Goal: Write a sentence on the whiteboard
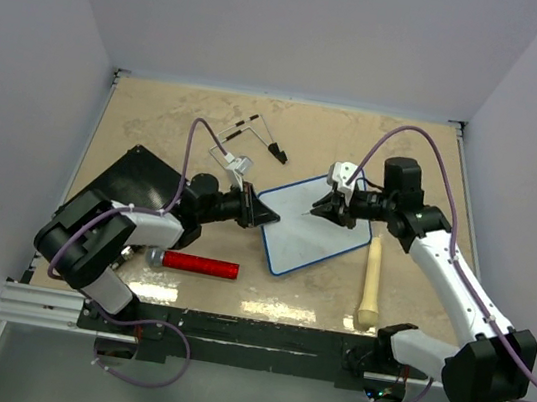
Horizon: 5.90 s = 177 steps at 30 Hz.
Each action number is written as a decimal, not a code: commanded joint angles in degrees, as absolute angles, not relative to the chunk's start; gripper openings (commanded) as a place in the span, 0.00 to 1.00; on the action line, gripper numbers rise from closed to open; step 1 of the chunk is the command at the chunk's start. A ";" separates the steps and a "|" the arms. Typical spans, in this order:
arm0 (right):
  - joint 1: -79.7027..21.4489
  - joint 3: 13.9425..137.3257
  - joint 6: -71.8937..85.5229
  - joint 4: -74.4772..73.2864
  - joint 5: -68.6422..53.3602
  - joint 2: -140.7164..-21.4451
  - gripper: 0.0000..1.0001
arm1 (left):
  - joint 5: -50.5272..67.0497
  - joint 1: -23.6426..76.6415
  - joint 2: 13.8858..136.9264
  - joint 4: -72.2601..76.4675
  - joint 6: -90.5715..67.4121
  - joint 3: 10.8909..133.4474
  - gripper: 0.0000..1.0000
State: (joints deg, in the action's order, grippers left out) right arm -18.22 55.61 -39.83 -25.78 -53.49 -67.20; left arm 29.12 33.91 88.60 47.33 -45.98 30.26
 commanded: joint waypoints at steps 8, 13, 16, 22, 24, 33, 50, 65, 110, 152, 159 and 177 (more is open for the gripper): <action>-22.32 53.44 -27.78 -7.83 -44.04 -66.62 0.00 | 28.13 34.54 91.76 56.34 -52.21 32.25 0.00; -22.68 51.33 -22.95 -3.79 -45.70 -67.67 0.00 | 25.23 34.63 91.93 58.79 -53.00 31.64 0.00; -22.59 50.36 -20.84 -1.50 -42.98 -68.38 0.00 | 24.35 34.63 91.76 59.50 -52.13 31.38 0.00; -22.59 49.22 -17.23 2.01 -42.02 -70.84 0.00 | 24.17 34.63 91.58 61.26 -50.89 30.41 0.00; -22.76 48.78 -16.35 3.16 -41.23 -70.84 0.00 | 24.26 34.63 91.76 61.96 -50.89 30.06 0.00; -24.17 48.43 -15.91 4.31 -37.09 -71.98 0.00 | 24.61 34.72 92.55 62.40 -51.59 30.15 0.00; -25.93 49.57 -15.91 4.04 -34.19 -74.62 0.00 | 25.84 35.24 93.43 62.84 -51.33 30.85 0.00; -27.51 50.18 -16.17 3.96 -35.59 -75.41 0.00 | 26.54 36.03 94.66 63.37 -51.15 31.64 0.00; -26.81 54.49 -24.87 -12.12 -31.20 -75.67 0.00 | 24.79 35.86 91.76 59.85 -48.60 31.38 0.00; -16.88 57.39 -27.07 -15.03 -47.64 -73.39 0.00 | 25.05 35.86 94.13 62.67 -48.87 29.71 0.00; -16.88 57.22 -30.14 -16.00 -51.41 -74.79 0.00 | 25.05 35.86 93.87 62.76 -48.78 29.18 0.00; -17.49 57.31 -34.89 -17.66 -51.33 -73.65 0.00 | 25.05 35.95 93.52 62.14 -48.25 28.92 0.00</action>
